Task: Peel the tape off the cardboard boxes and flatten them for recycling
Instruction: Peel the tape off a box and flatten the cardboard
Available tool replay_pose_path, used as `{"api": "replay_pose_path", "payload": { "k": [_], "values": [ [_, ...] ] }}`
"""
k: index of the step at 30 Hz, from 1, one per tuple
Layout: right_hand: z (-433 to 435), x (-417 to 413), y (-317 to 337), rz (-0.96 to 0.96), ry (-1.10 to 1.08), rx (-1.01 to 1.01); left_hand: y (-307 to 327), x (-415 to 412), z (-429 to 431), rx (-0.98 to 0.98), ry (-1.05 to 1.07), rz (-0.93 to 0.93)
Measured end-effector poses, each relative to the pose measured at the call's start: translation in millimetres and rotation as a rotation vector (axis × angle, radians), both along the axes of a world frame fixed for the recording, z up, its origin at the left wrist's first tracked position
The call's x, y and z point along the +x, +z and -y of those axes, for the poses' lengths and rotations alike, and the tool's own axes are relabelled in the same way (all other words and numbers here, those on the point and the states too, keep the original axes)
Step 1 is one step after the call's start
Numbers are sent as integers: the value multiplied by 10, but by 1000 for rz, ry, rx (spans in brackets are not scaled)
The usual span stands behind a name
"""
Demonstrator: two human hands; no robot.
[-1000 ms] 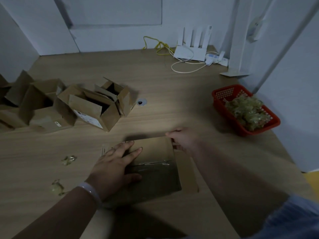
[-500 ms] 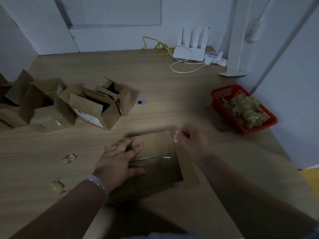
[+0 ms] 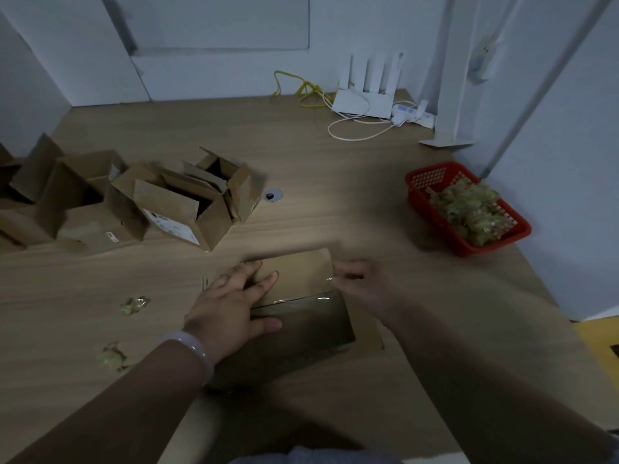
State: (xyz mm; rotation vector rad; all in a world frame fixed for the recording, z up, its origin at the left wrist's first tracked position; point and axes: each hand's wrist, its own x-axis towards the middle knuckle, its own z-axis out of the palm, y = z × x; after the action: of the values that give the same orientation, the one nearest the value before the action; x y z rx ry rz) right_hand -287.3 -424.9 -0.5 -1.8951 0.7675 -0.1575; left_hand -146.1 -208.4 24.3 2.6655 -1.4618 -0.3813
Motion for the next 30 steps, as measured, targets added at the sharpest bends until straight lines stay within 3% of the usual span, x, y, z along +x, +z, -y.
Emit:
{"api": "replay_pose_path", "payload": {
  "k": [5, 8, 10, 14, 18, 24, 28, 30],
  "values": [
    [-87, 15, -44, 26, -115, -233, -25, 11, -5, 9, 3, 4],
    [-92, -34, -68, -58, -55, -691, -42, 16, -9, 5, 13, -7],
    [-98, -36, -16, -10, -40, -766, -48, 18, -10, 6, 11, -2],
    [-138, -6, 60, -124, 110, -680, -57, 16, -12, 9, 15, 9],
    [-182, -63, 129, -3, 138, -487, -63, 24, -2, 10, 16, 8],
    [-122, -117, 150, 17, -138, 37, -88, 24, -16, 7, 13, 8],
    [-188, -170, 57, -75, -131, -8, -96, 24, -8, 16, 20, 18],
    [-245, -237, 47, -95, -169, 143, -96, 25, -12, 22, 26, 14]
  ]
}}
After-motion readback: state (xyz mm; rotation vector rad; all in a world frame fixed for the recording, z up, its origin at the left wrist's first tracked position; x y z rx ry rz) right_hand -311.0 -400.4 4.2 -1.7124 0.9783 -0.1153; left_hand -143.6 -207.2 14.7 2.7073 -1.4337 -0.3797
